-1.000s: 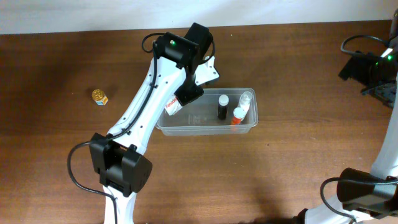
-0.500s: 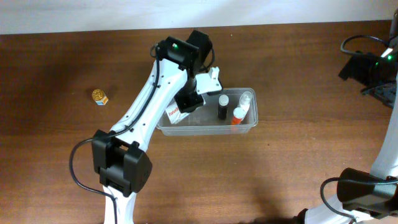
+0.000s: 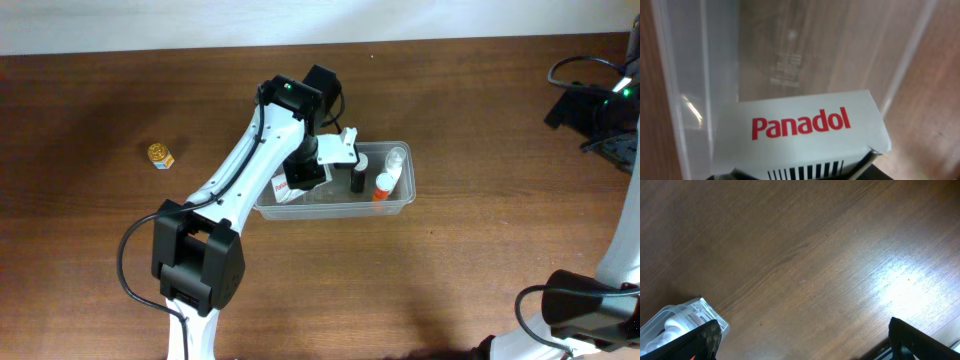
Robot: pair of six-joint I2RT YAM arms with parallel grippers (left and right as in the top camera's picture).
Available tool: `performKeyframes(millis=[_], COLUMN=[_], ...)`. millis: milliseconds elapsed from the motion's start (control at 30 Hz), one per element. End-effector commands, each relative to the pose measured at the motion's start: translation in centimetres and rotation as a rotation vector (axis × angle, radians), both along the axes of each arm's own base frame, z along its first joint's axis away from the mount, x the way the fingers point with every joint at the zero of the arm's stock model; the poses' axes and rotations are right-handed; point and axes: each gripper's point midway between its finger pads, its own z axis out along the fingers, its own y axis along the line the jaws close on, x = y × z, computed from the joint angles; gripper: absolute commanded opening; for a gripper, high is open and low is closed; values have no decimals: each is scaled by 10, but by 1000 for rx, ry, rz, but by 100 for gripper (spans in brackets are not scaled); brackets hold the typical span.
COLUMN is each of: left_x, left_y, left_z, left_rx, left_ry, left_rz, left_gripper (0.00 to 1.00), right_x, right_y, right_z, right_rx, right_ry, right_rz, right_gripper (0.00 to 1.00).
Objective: Pack container
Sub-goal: 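Carry the Panadol box over the container's left side, then lower the Panadol box into the container and open the left gripper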
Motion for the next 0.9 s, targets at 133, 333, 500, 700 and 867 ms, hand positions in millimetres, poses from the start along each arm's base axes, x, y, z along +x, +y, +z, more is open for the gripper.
performKeyframes(millis=[133, 333, 500, 700, 867], left_x=[3, 2, -3, -12, -18], left_y=[-6, -5, -2, 3, 6], left_z=[1, 1, 0, -15, -29], left_rx=[-28, -25, -16, 6, 20], left_ry=[-17, -10, 8, 48, 74], left_rz=[-58, -59, -58, -58, -58], left_gripper=[49, 49, 48, 48, 48], right_x=[-4, -4, -4, -4, -4], right_y=[-3, -3, -3, -3, -3], right_z=[11, 11, 11, 11, 11], right_rx=[-21, -21, -21, -21, -21], right_ry=[-27, -27, -27, -27, -27], right_rz=[-10, -10, -10, -10, -10], right_gripper=[98, 98, 99, 98, 98])
